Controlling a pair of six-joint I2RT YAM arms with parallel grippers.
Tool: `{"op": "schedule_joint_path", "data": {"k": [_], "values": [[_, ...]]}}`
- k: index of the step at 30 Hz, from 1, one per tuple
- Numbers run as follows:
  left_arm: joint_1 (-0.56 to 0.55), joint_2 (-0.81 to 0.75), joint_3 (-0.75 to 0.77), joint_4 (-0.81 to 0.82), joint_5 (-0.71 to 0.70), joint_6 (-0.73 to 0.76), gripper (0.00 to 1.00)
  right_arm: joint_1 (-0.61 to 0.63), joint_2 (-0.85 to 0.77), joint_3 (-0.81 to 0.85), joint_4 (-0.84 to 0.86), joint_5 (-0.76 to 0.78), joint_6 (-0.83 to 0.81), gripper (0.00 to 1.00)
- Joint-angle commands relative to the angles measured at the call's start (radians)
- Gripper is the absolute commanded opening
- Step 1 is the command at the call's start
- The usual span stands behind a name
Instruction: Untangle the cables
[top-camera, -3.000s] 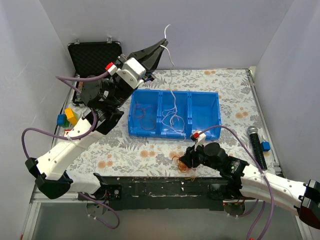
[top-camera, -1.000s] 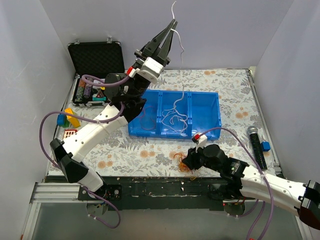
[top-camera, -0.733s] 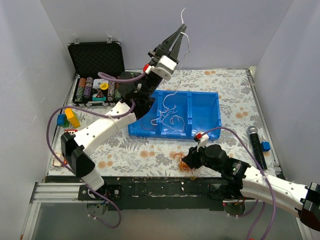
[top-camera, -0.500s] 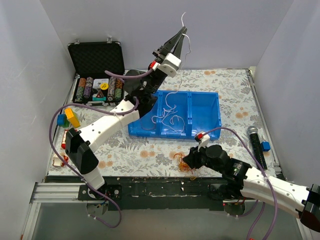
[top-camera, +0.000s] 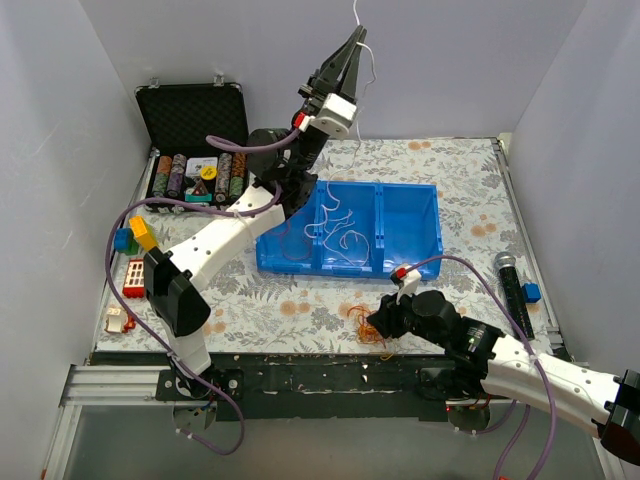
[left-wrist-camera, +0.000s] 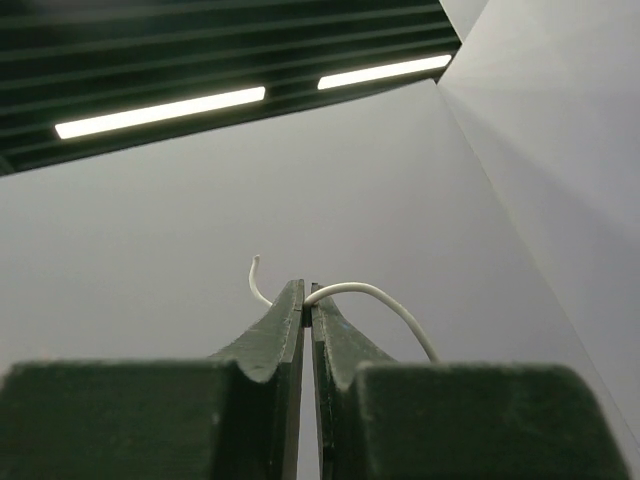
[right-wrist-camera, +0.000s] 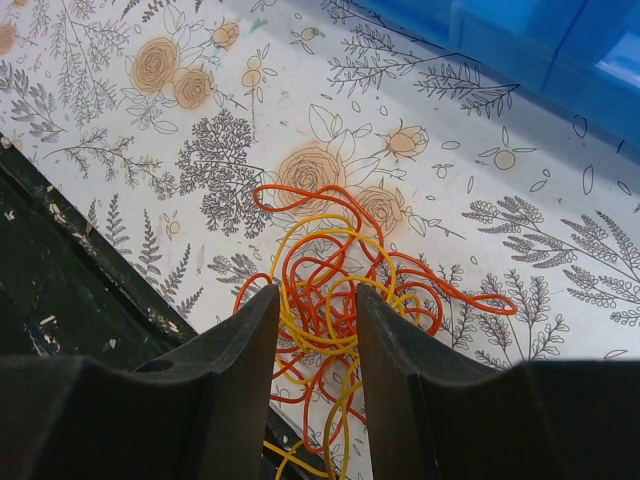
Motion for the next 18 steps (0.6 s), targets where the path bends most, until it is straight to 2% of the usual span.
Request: {"op": "schedule_joint_path", "data": {"k": [1, 7, 18], "values": [[0.001, -0.023, 0.057, 0.084, 0.081, 0.059, 0.02, 0.003, -0.005, -0.002, 0.025, 0.014, 0.003, 0.45], [0.001, -0.036, 0.022, 0.09, 0.164, 0.088, 0.0, 0.003, 0.003, -0.005, 0.036, 0.006, 0.002, 0.45], [0.018, -0.023, -0.18, 0.092, 0.093, 0.179, 0.01, 0.003, -0.009, -0.005, 0.025, 0.015, 0.008, 0.45]]}}
